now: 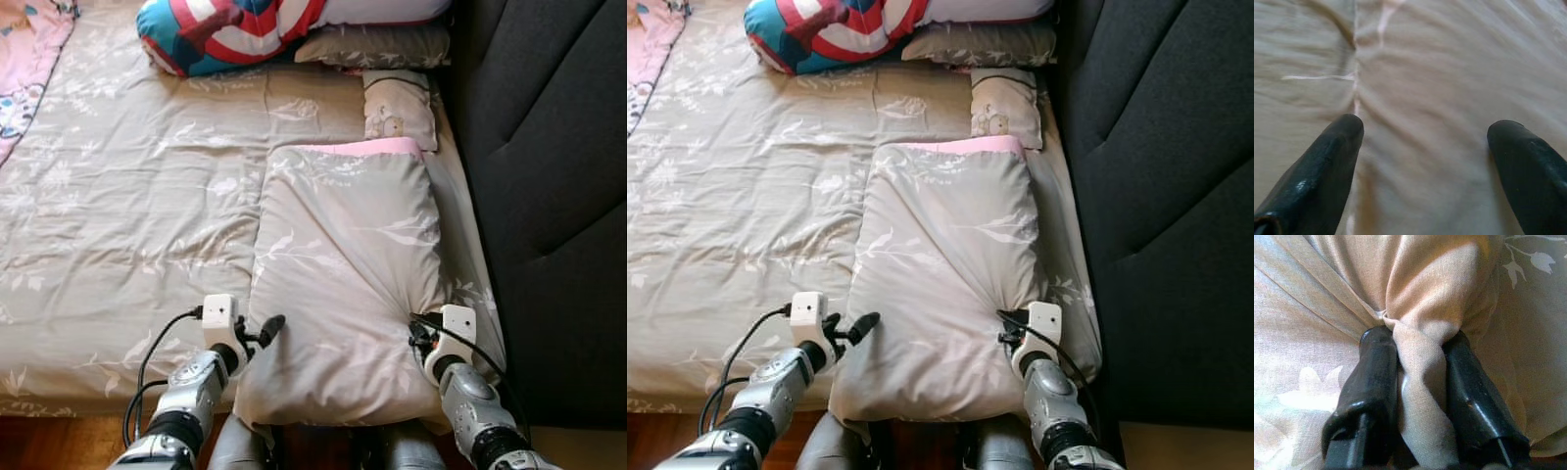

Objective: Clean up the room

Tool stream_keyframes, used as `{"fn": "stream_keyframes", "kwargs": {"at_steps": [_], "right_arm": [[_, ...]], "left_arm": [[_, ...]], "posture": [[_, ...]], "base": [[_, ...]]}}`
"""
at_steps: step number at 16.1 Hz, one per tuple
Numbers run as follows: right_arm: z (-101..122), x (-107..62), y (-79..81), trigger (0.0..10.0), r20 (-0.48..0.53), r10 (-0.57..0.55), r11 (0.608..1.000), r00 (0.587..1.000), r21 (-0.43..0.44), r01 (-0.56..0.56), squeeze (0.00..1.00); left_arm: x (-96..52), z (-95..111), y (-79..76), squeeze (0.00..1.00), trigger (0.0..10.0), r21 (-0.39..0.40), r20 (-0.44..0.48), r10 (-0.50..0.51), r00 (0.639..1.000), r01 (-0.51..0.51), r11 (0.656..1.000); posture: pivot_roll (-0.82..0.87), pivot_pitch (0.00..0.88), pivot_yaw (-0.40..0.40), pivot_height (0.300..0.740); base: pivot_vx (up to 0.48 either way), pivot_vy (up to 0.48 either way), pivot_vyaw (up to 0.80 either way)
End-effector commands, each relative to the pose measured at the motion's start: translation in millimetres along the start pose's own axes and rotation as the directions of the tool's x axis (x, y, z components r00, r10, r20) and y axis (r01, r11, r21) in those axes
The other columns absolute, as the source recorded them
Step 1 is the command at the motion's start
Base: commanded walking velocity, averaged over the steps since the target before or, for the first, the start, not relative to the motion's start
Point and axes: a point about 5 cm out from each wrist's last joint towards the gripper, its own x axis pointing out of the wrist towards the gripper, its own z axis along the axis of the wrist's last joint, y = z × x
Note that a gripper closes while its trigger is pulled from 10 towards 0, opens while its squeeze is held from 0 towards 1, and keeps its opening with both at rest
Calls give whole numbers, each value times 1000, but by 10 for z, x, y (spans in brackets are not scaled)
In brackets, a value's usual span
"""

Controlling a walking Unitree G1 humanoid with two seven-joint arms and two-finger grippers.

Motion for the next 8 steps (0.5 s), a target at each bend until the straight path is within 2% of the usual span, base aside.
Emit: {"fn": "stream_keyframes", "kwargs": {"at_steps": [1, 4, 8], "right_arm": [[-407, -121, -95, 0, -142, -32, 999, 989, 20, 35, 0], [-439, -130, -42, 0, -141, -12, 1000, 990, 13, 14, 0], [-493, -171, -70, 0, -131, -12, 1000, 991, 7, 13, 0]], "left_arm": [[-36, -39, 81, 1000, 10000, -14, -4, 41, 999, -41, 999], [-52, -56, 119, 1000, 10000, -2, -6, 54, 999, -54, 999], [-34, -36, 100, 1000, 10000, -31, 8, 38, 999, -38, 999]], "posture": [[-18, 353, -24, 663], [-27, 358, -24, 663], [-54, 384, -32, 663]], "base": [[0, 0, 0], [0, 0, 0], [0, 0, 0]]}}
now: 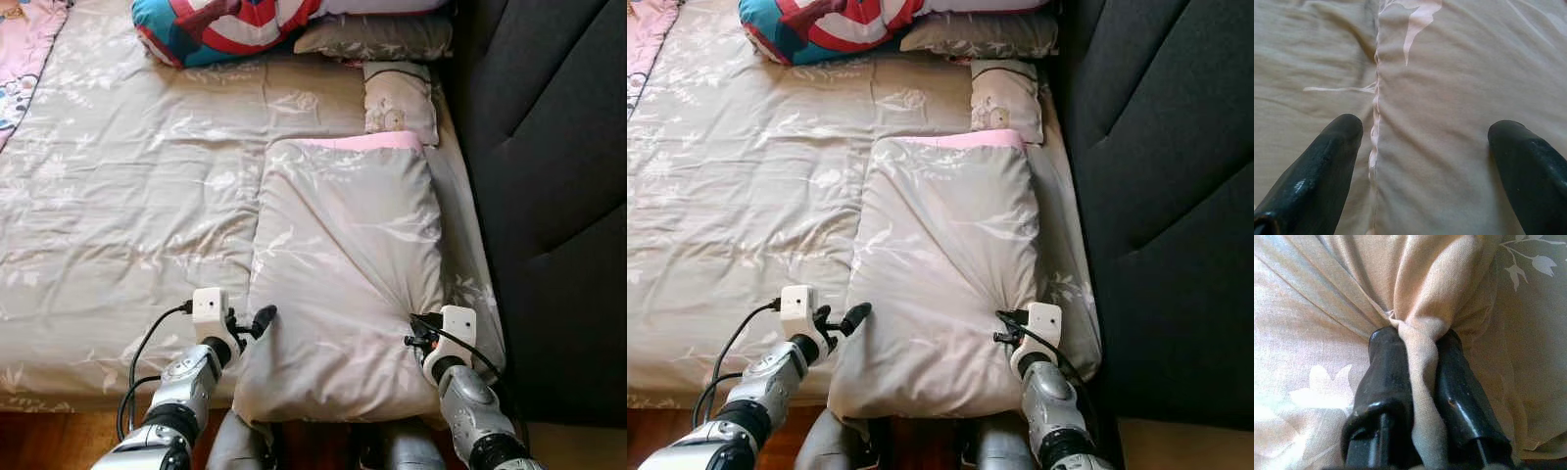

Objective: Clean up the room

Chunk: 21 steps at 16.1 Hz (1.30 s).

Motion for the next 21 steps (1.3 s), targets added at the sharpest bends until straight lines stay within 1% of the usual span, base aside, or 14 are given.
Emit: {"fn": "stream_keyframes", "kwargs": {"at_steps": [1, 5, 6, 8, 12, 15, 17, 19, 20, 21], "right_arm": [[-484, -175, -111, 0, -177, -36, 999, 984, 12, 39, 0], [-477, -202, -165, 0, -160, -38, 999, 986, 8, 39, 0], [-475, -219, -180, 0, -152, -36, 999, 988, 5, 37, 0], [-482, -233, -180, 0, -148, -32, 999, 989, 1, 33, 0], [-485, -264, -156, 0, -136, -17, 1000, 991, 0, 17, 0], [-466, -267, -122, 0, -131, -7, 1000, 991, -5, 6, 0], [-457, -271, -106, 0, -127, -4, 1000, 992, -4, 3, 0], [-460, -271, -92, 0, -128, -2, 1000, 992, -1, 2, 0], [-466, -274, -79, 0, -129, -1, 1000, 992, 2, 1, 0], [-465, -276, -70, 0, -130, 0, 1000, 991, 4, 1, 0]], "left_arm": [[-45, -133, 27, 1000, 10000, -27, -40, 11, 999, -12, 1000], [-64, -228, 16, 1000, 10000, -57, -82, 6, 997, -11, 998], [-72, -289, -21, 0, 10000, -77, -111, -30, 993, 22, 997], [-81, -327, -35, 0, 10000, -85, -126, -44, 991, 33, 996], [-92, -375, -63, 0, 10000, -135, -139, -79, 987, 60, 989], [-71, -402, -130, 0, 10000, -124, -160, -95, 982, 75, 989], [-63, -406, -149, 0, 10000, -127, -163, -99, 982, 79, 989], [-67, -423, -165, 0, 10000, -111, -173, -111, 979, 92, 990], [-78, -450, -163, 0, 1255, -78, -191, -104, 976, 91, 993], [-85, -460, -152, 0, 0, -65, -197, -95, 976, 84, 994]], "posture": [[-62, 388, -34, 663], [-78, 404, -42, 663], [-88, 418, -50, 663], [-94, 423, -55, 663], [-112, 439, -69, 663], [-113, 440, -71, 663], [-109, 439, -70, 663], [-104, 438, -66, 663], [-103, 438, -66, 663], [-98, 439, -61, 663]], "base": [[0, 0, 0], [0, 0, 0], [0, 0, 0], [0, 0, 0], [0, 0, 0], [0, 0, 0], [0, 0, 0], [0, 0, 0], [0, 0, 0], [0, 0, 0]]}}
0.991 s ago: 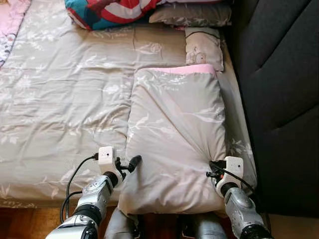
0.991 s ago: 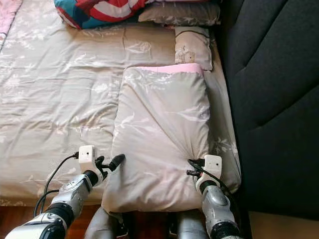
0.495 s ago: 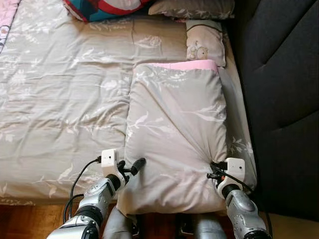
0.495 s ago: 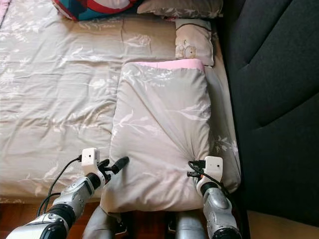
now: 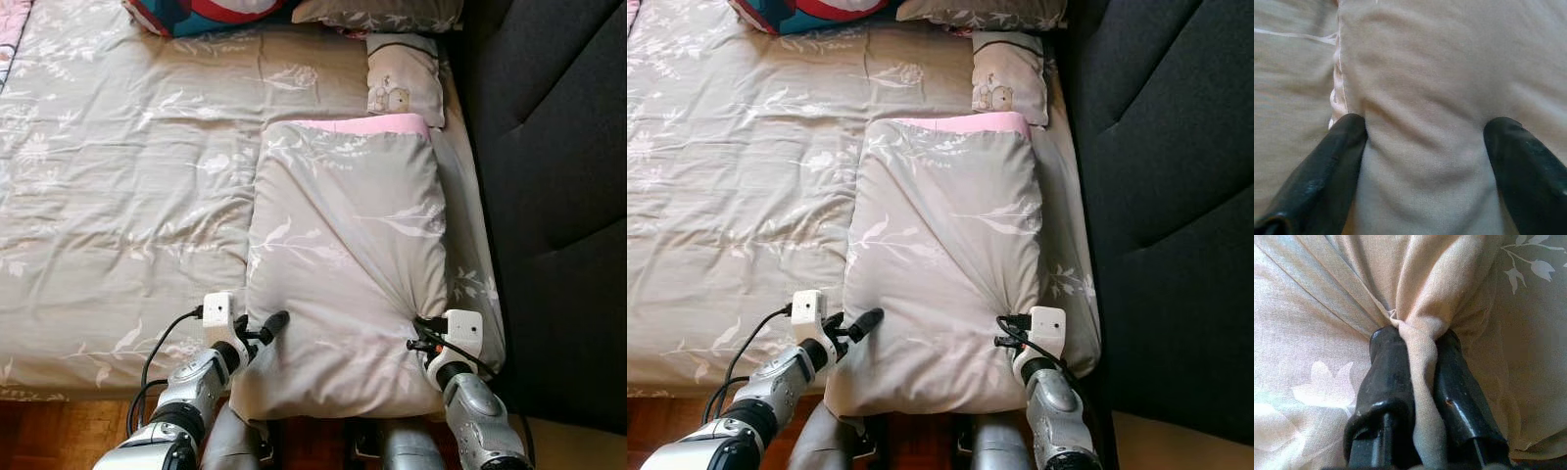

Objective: Clean up the room

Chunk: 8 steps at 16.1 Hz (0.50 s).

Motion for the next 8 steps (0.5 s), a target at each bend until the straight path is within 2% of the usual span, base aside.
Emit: {"fn": "stream_keyframes", "kwargs": {"at_steps": [1, 8], "right_arm": [[-479, -176, -62, 0, -198, -34, 999, 980, 27, 40, 0], [-447, -123, 1, 0, -198, -27, 999, 980, 37, 35, 0]], "left_arm": [[-85, -325, 6, 0, 0, 3, -125, 18, 992, -17, 1000], [-44, -246, -43, 0, 0, -32, -67, -1, 998, -1, 1000]], "posture": [[-98, 438, -61, 663], [-74, 416, -44, 663]], "base": [[0, 0, 0], [0, 0, 0]]}}
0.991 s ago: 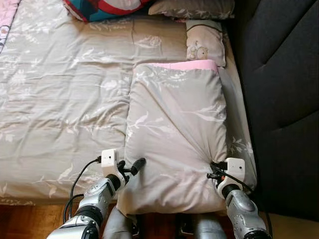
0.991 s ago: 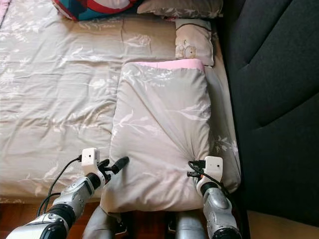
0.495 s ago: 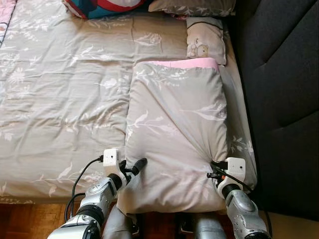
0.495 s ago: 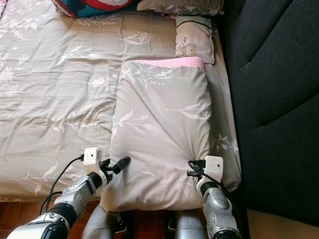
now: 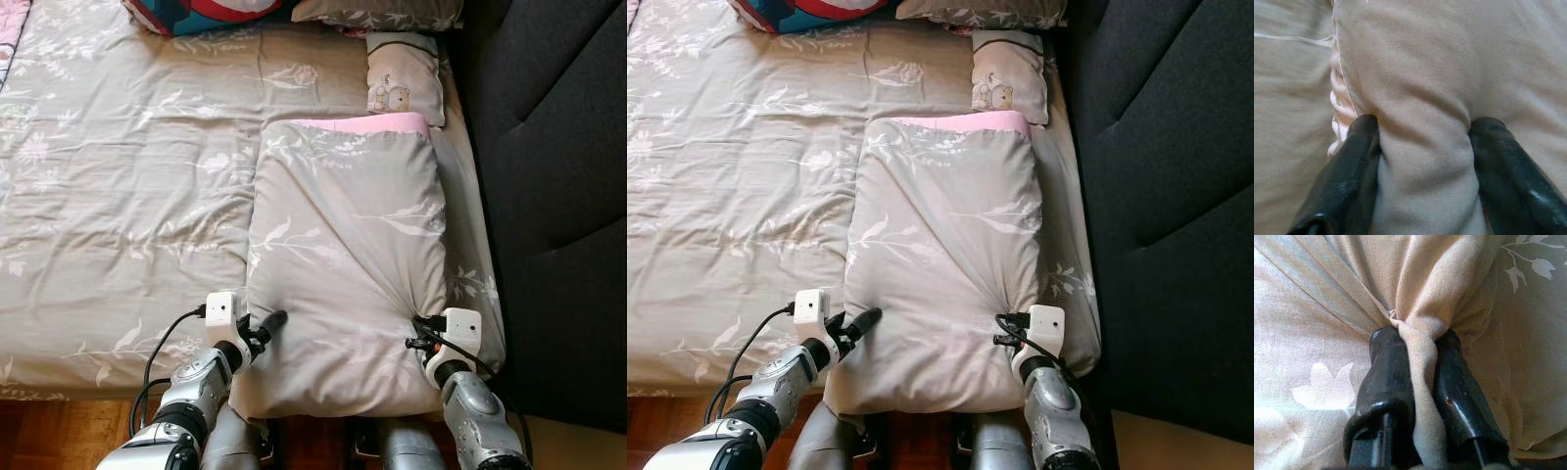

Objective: Clean up the room

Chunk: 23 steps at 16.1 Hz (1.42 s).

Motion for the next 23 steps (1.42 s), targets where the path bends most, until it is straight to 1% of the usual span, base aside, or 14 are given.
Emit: {"fn": "stream_keyframes", "kwargs": {"at_steps": [1, 4, 8, 9, 11, 17, 19, 23], "right_arm": [[-434, -129, -41, 0, -188, -25, 999, 982, 31, 32, 0], [-370, -75, -15, 0, -175, -21, 999, 984, 35, 27, 0], [-272, -2, 4, 0, -153, -23, 999, 988, 44, 30, 0], [-252, 16, 15, 0, -151, -20, 999, 988, 43, 27, 0], [-212, 45, 41, 0, -139, -9, 999, 990, 43, 15, 0], [-167, 84, 63, 0, -123, -3, 999, 992, 47, 8, 0], [-135, 104, 73, 0, -115, 2, 999, 993, 44, 4, 0], [3, 156, 98, 0, -64, 15, 999, 998, 45, -12, 0]], "left_arm": [[-53, -243, -24, 0, 0, -39, -79, -1, 997, -2, 999], [-27, -190, -52, 0, 0, -50, -48, -13, 999, 11, 999], [-35, -112, -6, 0, 0, -88, 8, 5, 1000, -4, 996], [-32, -106, -7, 0, 0, -86, 7, 4, 1000, -4, 996], [-24, -118, -52, 0, 0, -71, 3, -37, 999, 37, 997], [-31, -173, -91, 0, 0, -84, 8, -42, 999, 42, 996], [-19, -153, -110, 0, 0, -94, 21, -49, 999, 50, 994], [19, -56, -152, 0, 0, -104, 76, -55, 996, 62, 993]], "posture": [[-73, 419, -43, 663], [-67, 409, -38, 663], [-59, 388, -28, 663], [-57, 381, -27, 663], [-53, 355, -26, 663], [-43, 256, -15, 663], [-39, 230, -13, 663], [-35, 162, -13, 663]], "base": [[0, 0, 0], [0, 0, 0], [0, 0, 0], [0, 0, 0], [0, 0, 0], [0, 0, 0], [0, 0, 0], [0, 0, 0]]}}
